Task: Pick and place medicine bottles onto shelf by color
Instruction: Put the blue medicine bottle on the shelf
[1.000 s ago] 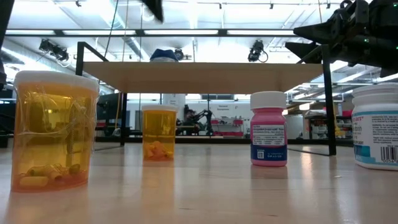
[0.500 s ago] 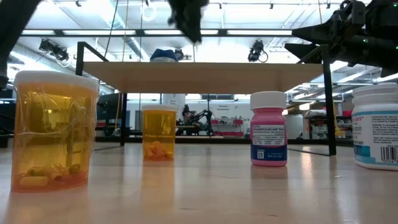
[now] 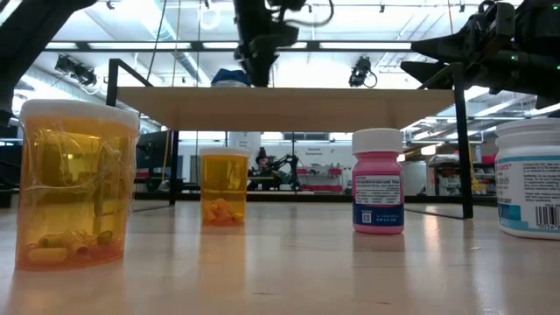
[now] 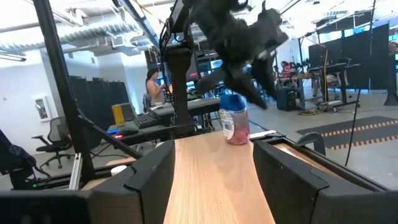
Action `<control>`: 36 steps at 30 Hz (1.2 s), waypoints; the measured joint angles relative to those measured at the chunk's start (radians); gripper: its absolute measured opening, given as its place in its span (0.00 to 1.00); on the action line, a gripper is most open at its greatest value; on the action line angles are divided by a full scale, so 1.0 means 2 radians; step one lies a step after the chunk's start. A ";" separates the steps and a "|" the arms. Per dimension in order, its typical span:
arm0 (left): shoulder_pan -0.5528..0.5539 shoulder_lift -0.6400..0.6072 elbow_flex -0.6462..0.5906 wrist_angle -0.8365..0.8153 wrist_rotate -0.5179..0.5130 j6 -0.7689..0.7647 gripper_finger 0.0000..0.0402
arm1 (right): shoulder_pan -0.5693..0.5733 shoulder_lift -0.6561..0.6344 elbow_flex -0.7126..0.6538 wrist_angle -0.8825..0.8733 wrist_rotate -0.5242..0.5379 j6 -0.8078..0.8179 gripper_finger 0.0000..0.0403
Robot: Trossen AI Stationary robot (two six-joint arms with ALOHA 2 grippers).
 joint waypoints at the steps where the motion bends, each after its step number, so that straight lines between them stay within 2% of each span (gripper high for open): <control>1: 0.000 0.003 0.000 -0.011 0.000 0.000 0.32 | 0.000 0.000 0.000 0.000 0.000 0.000 0.56; 9: -0.011 0.004 0.000 0.005 -0.001 0.002 0.25 | 0.000 0.000 0.000 0.001 0.000 -0.003 0.56; 18: -0.012 0.004 0.000 -0.033 0.021 -0.013 0.20 | 0.000 0.000 0.000 0.000 0.000 0.000 0.56; 21: -0.012 0.004 0.000 -0.060 0.022 -0.024 0.18 | 0.000 0.000 0.000 0.000 0.000 0.000 0.56; 36: -0.018 0.004 0.000 -0.083 0.023 -0.051 0.17 | 0.000 0.000 0.000 0.000 0.000 0.000 0.56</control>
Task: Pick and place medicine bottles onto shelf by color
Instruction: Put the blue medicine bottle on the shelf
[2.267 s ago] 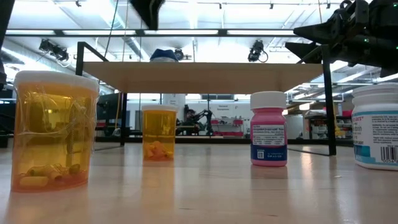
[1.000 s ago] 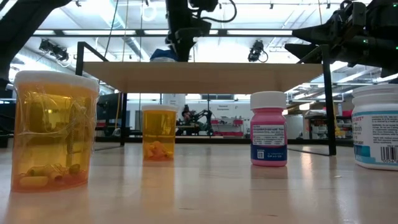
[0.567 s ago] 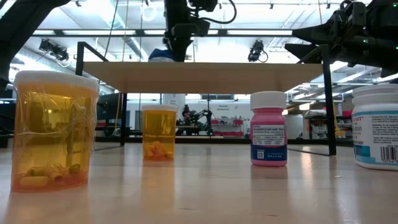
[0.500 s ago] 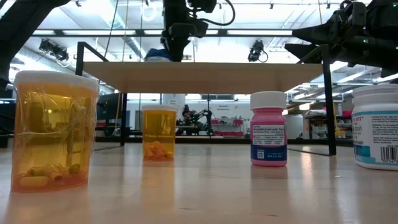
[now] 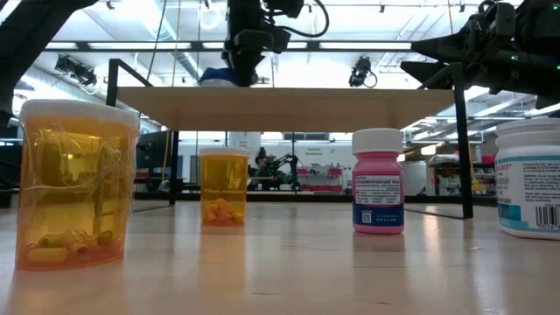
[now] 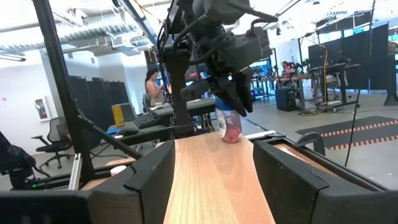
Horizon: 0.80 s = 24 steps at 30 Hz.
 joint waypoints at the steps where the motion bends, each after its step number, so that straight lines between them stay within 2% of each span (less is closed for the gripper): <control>1: 0.000 0.000 0.000 -0.004 0.000 -0.001 0.17 | 0.000 0.000 0.000 0.000 0.000 0.000 0.56; 24: -0.006 -0.001 0.000 -0.002 0.001 -0.014 0.16 | 0.000 0.000 0.000 0.000 0.000 0.002 0.56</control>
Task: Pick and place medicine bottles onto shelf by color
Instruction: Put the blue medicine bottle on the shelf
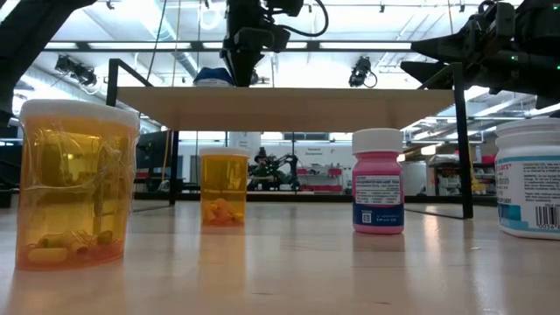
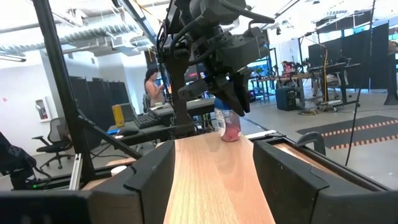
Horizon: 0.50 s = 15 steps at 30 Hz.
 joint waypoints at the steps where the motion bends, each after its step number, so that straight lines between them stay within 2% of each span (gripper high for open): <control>1: 0.000 0.000 0.000 0.000 0.000 0.000 0.16 | 0.000 0.000 0.000 0.000 0.000 0.000 0.56; 15: -0.003 -0.001 0.000 0.000 0.003 -0.002 0.14 | 0.000 0.000 0.000 0.000 0.000 0.000 0.56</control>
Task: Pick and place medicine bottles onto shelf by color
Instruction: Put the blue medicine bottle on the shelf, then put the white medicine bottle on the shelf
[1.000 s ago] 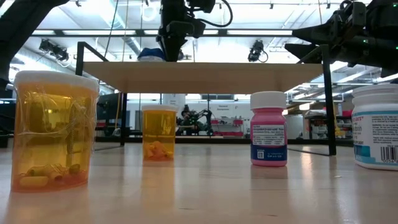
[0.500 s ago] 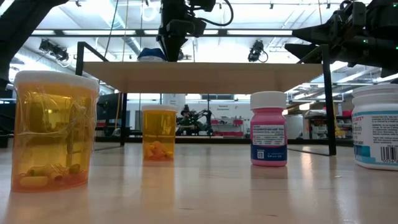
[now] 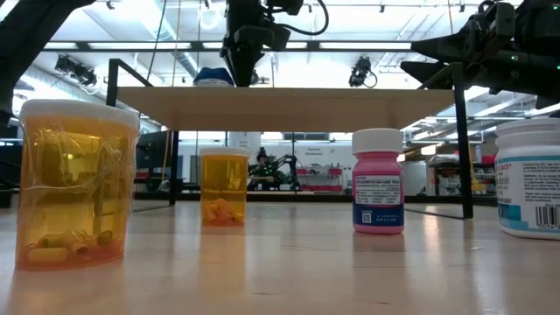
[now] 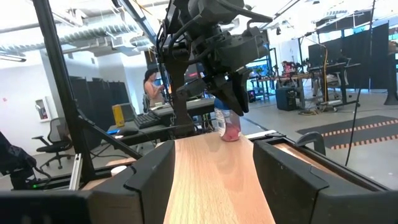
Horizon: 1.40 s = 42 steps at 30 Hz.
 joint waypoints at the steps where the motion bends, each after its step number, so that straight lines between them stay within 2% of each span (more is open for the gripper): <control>1: 0.000 0.000 0.000 0.000 0.001 0.000 0.14 | 0.000 0.000 0.000 0.000 0.000 0.000 0.56; 8: 0.000 0.000 0.000 0.000 0.004 -0.007 0.15 | 0.000 0.000 0.000 0.000 0.000 0.000 0.56; 15: 0.000 0.000 0.003 -0.001 0.031 -0.004 0.13 | 0.000 0.000 0.000 0.000 -0.002 0.000 0.56; 20: 0.000 0.000 0.060 0.012 0.032 0.021 0.14 | 0.000 0.000 0.000 0.000 -0.002 0.007 0.56; 23: -0.003 -0.005 0.105 0.060 0.031 0.046 0.17 | 0.000 0.000 0.000 0.000 -0.004 0.013 0.56; 26: -0.008 -0.044 0.075 0.158 0.052 0.085 0.21 | 0.000 0.000 0.000 -0.002 -0.017 0.034 0.56; 29: -0.020 -0.075 0.063 0.227 0.104 0.112 0.26 | 0.000 0.000 0.000 -0.002 -0.027 0.025 0.56; 31: -0.030 -0.095 0.043 0.279 0.128 0.122 0.29 | 0.000 0.000 0.000 -0.002 -0.027 0.021 0.56; 35: -0.046 -0.136 -0.034 0.358 0.137 0.126 0.33 | 0.002 0.002 0.000 -0.006 -0.027 0.022 0.56; 38: -0.046 -0.167 -0.136 0.425 0.136 0.109 0.36 | 0.007 0.004 0.000 -0.005 -0.027 0.021 0.56; 42: -0.056 -0.225 -0.295 0.553 0.134 0.085 0.38 | 0.013 0.006 0.000 -0.008 -0.025 0.021 0.56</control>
